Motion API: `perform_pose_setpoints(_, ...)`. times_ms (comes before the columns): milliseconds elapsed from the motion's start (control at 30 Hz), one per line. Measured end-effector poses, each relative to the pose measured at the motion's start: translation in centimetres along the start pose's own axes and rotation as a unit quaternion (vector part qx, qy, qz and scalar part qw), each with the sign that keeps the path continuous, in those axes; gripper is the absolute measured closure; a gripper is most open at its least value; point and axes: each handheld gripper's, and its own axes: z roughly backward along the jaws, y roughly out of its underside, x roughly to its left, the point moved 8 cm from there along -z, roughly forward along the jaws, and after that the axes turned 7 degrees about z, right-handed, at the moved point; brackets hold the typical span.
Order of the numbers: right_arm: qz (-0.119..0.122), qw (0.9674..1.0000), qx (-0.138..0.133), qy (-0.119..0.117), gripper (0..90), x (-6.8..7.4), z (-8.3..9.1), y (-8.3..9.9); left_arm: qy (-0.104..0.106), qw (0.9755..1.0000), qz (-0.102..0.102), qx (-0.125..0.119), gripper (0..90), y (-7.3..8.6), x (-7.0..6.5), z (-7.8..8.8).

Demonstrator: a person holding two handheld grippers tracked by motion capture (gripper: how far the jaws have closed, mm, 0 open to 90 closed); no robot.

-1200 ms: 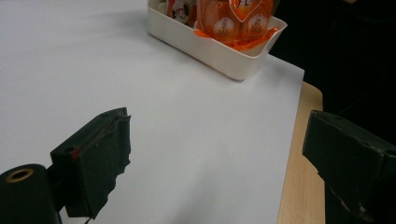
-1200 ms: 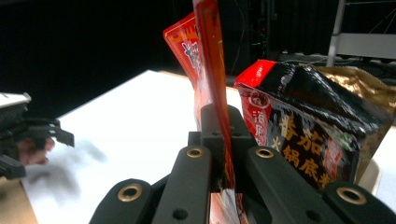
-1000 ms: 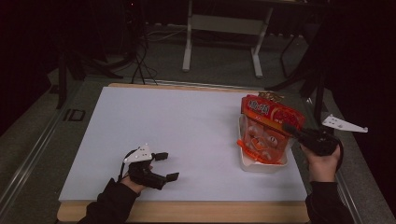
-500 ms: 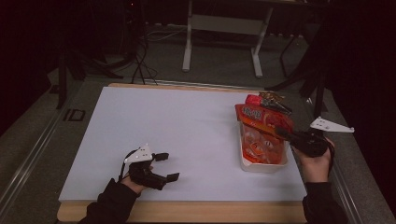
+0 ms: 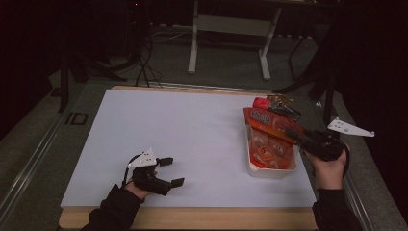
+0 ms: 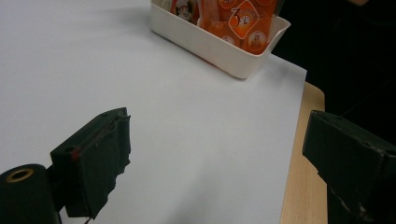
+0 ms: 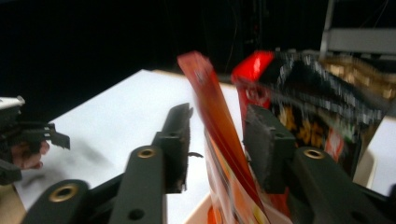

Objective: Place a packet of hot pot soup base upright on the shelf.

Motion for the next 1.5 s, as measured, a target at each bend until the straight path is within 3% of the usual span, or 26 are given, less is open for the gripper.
perform_pose_setpoints(167, 0.01, 0.9999, -0.014, 0.0, 47.5, 0.9, 0.4, -1.9, -0.002, 1.0, 0.004, -0.001, 8.3, 0.1, 0.1, 0.1)
perform_pose_setpoints(200, 0.022, 0.9995, -0.02, 0.008, 39.7, 1.2, 0.4, -2.8, -0.002, 1.0, 0.003, -0.003, 8.3, 0.0, 0.1, 0.1)
perform_pose_setpoints(400, 0.045, 0.9978, -0.044, 0.02, 26.8, 2.4, 0.3, -5.4, -0.004, 1.0, 0.004, -0.005, 8.3, 0.0, 0.2, 0.2)
perform_pose_setpoints(600, 0.05, 0.9968, -0.061, 0.004, 19.2, 4.0, 0.0, -7.1, -0.006, 1.0, 0.004, -0.006, 8.4, 0.0, 0.3, 0.2)
perform_pose_setpoints(700, 0.053, 0.9965, -0.063, -0.015, 14.4, 5.0, -0.3, -7.3, -0.006, 1.0, 0.004, -0.006, 8.3, 0.0, 0.3, 0.2)
perform_pose_setpoints(1067, 0.065, 0.9938, -0.056, -0.072, 11.9, 8.7, -1.1, -6.3, -0.004, 1.0, 0.002, -0.005, 8.4, 0.1, 0.1, 0.2)
perform_pose_setpoints(1300, 0.075, 0.9923, -0.041, -0.09, 12.6, 10.3, -2.0, -4.5, -0.005, 1.0, 0.0, -0.004, 8.3, 0.2, 0.1, 0.2)
perform_pose_setpoints(1500, 0.084, 0.9904, -0.01, -0.11, 12.6, 11.3, -3.2, -2.2, -0.006, 1.0, 0.002, -0.004, 8.4, 0.2, 0.2, 0.3)
